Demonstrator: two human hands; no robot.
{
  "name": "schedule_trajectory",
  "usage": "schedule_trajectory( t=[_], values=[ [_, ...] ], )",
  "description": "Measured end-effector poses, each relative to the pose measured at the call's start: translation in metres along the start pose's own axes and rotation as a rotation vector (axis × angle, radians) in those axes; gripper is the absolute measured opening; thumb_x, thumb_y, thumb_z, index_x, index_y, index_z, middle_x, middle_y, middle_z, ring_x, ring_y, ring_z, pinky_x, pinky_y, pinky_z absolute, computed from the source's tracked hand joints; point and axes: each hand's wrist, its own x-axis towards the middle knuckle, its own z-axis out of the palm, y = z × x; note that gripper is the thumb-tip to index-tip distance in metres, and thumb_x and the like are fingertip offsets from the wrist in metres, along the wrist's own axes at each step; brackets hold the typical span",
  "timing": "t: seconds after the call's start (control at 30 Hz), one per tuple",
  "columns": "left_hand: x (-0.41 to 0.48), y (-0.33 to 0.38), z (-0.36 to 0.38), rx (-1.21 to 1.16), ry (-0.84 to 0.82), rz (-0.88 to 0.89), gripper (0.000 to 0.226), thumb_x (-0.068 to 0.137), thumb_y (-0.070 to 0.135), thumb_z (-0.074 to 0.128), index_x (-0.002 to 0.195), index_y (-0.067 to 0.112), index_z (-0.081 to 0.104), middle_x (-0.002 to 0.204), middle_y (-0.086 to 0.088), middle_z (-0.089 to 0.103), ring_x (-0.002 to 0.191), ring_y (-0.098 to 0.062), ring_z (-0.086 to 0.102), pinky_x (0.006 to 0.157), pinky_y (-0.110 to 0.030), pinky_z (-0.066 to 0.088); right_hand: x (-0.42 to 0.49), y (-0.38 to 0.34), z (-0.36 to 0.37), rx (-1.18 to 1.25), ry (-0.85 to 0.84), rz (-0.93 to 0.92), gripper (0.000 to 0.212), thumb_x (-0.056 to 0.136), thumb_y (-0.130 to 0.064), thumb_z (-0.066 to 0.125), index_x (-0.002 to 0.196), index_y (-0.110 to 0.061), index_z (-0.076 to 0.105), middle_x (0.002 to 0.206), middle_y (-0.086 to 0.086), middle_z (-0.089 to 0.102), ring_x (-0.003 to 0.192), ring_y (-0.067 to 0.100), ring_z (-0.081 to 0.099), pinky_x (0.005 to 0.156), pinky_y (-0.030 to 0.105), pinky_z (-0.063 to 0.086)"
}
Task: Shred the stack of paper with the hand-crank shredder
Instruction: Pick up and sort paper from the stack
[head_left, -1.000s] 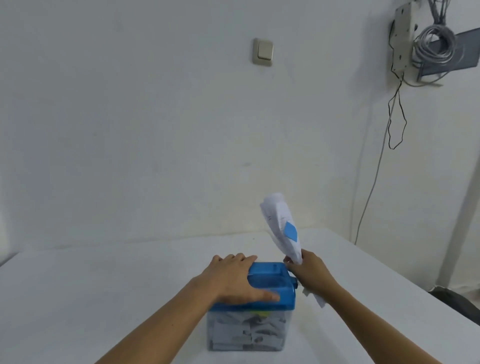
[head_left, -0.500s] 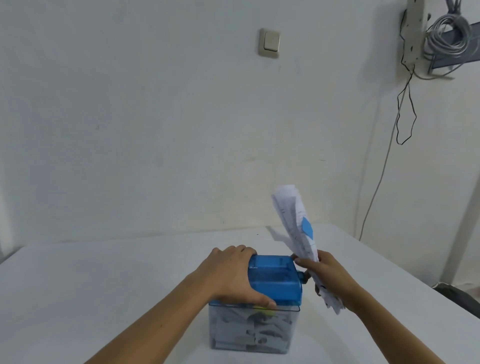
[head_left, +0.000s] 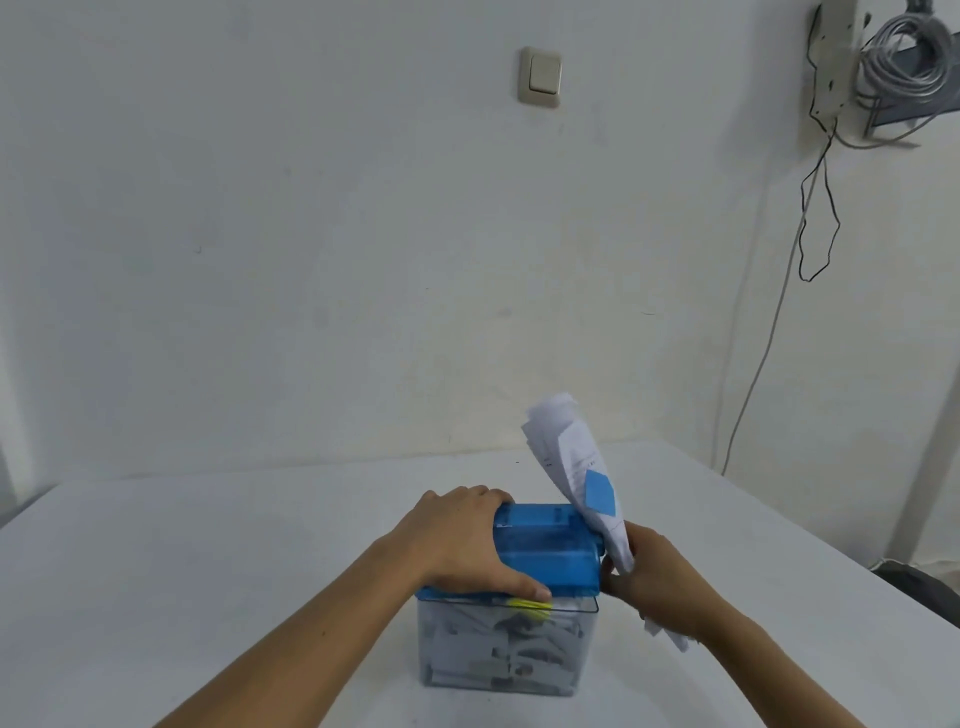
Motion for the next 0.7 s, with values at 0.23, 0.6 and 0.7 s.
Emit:
schedule_trajectory(
  t=[0.23,0.6,0.7],
  values=[
    [-0.001,0.004,0.010,0.124,0.022,0.036,0.111,0.061,0.095,0.060,0.151,0.036,0.030,0.141,0.012,0.047,0.124,-0.012,0.047,0.108,-0.040,0.036,-0.001,-0.003,0.013,0.012,0.093,0.007,0.011,0.097,-0.028,0.065,0.102,-0.033,0.056,0.089,-0.021,0.063,0.080,0.007,0.065,0.060,0.012,0.051],
    [0.001,0.010,0.017,0.197,-0.031,-0.030,0.113,0.059,0.096,0.058,0.151,0.036,0.029,0.137,0.007,0.046,0.121,-0.019,0.047,0.102,-0.046,0.037,-0.014,-0.006,0.003,-0.071,-0.263,0.063,0.012,0.087,-0.013,0.072,0.078,-0.016,0.065,0.059,-0.008,0.066,0.047,0.004,0.057,0.052,0.020,0.050],
    [-0.003,0.013,0.019,0.188,-0.043,-0.033,0.113,0.060,0.095,0.059,0.151,0.037,0.027,0.137,0.006,0.046,0.122,-0.020,0.046,0.103,-0.046,0.035,-0.016,-0.013,-0.004,-0.069,-0.350,0.072,0.005,0.084,-0.011,0.070,0.082,-0.016,0.070,0.057,-0.015,0.066,0.048,0.000,0.057,0.054,0.018,0.047]
  ],
)
